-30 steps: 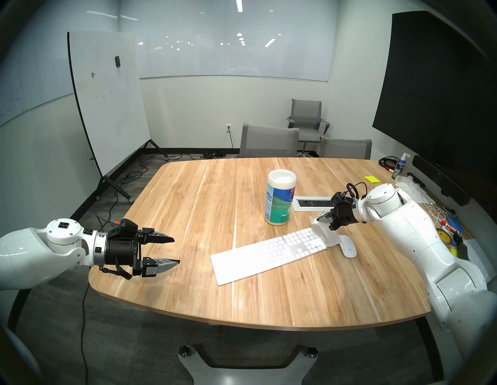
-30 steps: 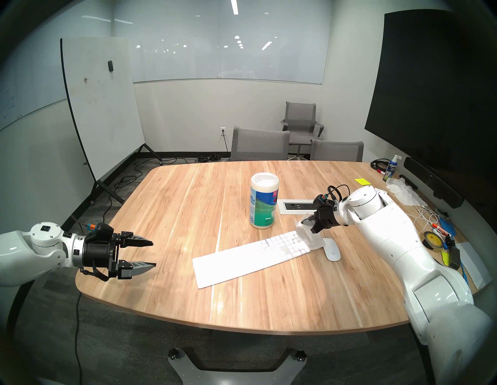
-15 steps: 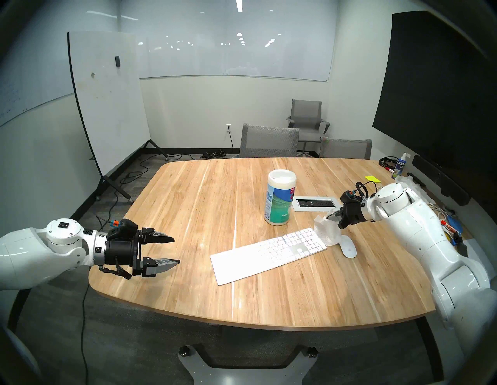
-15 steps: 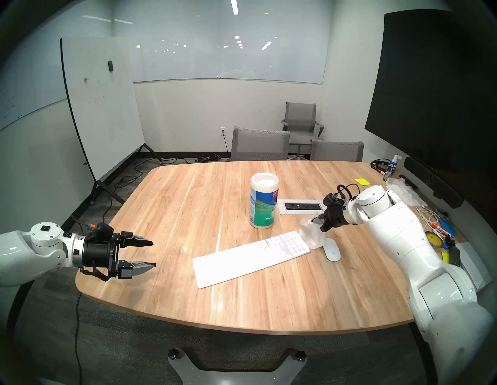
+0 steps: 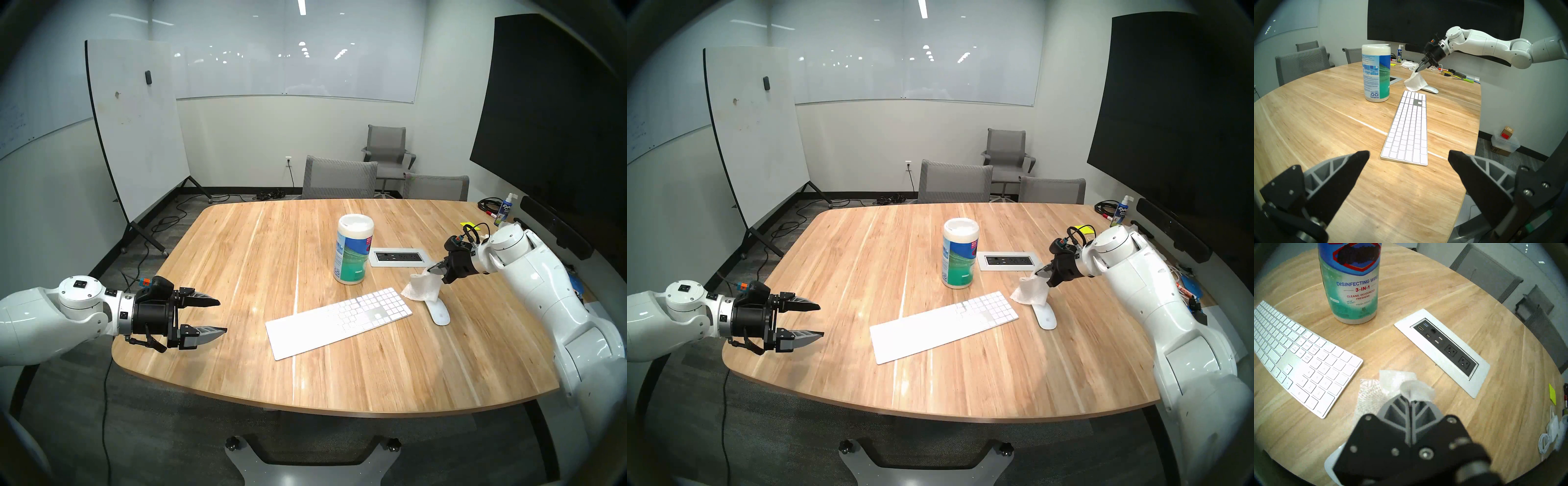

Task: Wipe the keyboards and mice with a disinfecting wipe, then set the wipe down

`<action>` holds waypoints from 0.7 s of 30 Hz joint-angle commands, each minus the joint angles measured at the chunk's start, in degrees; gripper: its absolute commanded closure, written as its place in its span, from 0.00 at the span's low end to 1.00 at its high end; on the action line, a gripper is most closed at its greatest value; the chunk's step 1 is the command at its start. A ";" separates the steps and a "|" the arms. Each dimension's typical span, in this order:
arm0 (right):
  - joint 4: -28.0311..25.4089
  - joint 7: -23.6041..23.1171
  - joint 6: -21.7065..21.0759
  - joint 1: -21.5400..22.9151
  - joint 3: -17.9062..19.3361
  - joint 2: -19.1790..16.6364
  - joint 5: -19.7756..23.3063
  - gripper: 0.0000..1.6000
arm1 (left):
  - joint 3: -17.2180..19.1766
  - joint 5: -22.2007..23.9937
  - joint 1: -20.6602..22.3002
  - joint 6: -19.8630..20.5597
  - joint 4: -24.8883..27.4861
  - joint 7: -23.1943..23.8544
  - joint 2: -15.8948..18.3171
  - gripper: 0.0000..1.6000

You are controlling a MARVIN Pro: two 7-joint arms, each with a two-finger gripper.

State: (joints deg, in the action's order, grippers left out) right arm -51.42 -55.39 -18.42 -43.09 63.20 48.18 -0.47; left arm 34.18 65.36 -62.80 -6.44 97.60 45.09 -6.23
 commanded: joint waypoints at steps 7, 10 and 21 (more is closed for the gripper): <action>-0.85 -2.19 -0.07 5.09 2.81 -1.85 0.51 1.00 | 0.50 0.23 0.57 -0.19 0.19 0.03 0.01 0.00; -1.29 -3.51 -0.29 4.88 2.42 -2.48 0.10 1.00 | 0.49 0.24 0.58 -0.20 0.19 0.04 0.01 0.00; -4.64 -7.70 -0.98 1.47 1.79 -6.00 -0.44 1.00 | 0.44 0.27 0.63 -0.21 0.20 0.04 0.02 0.00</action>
State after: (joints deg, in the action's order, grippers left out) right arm -52.91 -60.93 -18.37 -40.83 64.32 45.44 -1.51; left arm 34.08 65.37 -62.70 -6.45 97.60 45.09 -6.21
